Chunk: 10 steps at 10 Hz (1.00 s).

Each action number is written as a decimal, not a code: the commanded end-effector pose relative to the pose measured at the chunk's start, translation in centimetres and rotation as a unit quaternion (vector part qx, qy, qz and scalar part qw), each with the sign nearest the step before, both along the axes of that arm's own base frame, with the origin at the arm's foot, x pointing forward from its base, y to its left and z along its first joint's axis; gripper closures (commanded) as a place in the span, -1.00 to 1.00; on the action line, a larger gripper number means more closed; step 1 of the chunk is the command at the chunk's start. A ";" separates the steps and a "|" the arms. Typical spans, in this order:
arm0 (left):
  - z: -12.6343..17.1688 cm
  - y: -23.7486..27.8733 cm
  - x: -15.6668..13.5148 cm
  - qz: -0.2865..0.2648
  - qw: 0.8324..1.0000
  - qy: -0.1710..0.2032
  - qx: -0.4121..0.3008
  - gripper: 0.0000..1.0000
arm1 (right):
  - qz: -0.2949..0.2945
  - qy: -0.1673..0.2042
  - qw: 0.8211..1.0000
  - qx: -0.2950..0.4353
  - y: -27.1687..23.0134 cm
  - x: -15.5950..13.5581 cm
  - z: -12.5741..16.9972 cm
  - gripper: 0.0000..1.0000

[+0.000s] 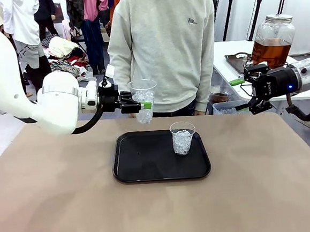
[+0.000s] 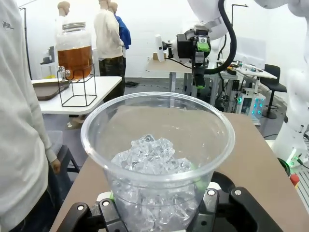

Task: Pour the drink into the iced cup.
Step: Pick up the iced cup indicated by the human and present it to them, then open the gripper to release the iced cup you were holding.

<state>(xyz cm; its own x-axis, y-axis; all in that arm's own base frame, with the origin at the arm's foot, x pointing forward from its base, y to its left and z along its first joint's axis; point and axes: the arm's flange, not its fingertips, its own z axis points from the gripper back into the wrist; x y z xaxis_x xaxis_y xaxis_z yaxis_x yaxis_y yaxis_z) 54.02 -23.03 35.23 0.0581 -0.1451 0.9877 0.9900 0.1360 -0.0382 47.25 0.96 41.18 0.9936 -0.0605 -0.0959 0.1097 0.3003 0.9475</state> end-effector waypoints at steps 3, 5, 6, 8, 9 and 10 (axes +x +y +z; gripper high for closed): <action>0.2 0.1 0.2 0.003 1.000 0.004 0.001 -0.21 | 0.000 0.000 1.000 0.001 0.0 0.0 0.1 -1.00; 0.2 0.1 0.2 0.003 1.000 0.004 0.001 -0.21 | 0.000 0.000 1.000 0.001 0.0 0.0 0.1 -1.00; 0.2 0.1 0.2 0.003 1.000 0.004 0.001 -0.21 | 0.000 0.000 1.000 0.001 0.0 0.0 0.1 -1.00; 0.2 0.1 0.2 0.003 1.000 0.004 0.001 -0.21 | 0.000 0.000 1.000 0.001 0.0 0.0 0.1 -1.00; 0.2 0.1 0.2 0.003 1.000 0.004 0.001 -0.21 | 0.000 0.000 1.000 0.001 0.0 0.0 0.1 -1.00; 0.2 0.1 0.2 0.003 1.000 0.004 0.001 -0.21 | 0.000 0.000 1.000 0.001 0.0 0.0 0.1 -1.00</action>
<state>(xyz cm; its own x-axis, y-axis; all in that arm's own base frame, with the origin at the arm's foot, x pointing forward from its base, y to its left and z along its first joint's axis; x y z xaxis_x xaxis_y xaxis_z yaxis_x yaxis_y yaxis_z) 54.42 -22.85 35.11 0.0797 -0.1472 0.9859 0.9876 0.1459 -0.0580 47.25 0.96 41.18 0.9936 -0.0605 -0.0959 0.1097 0.3004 0.9475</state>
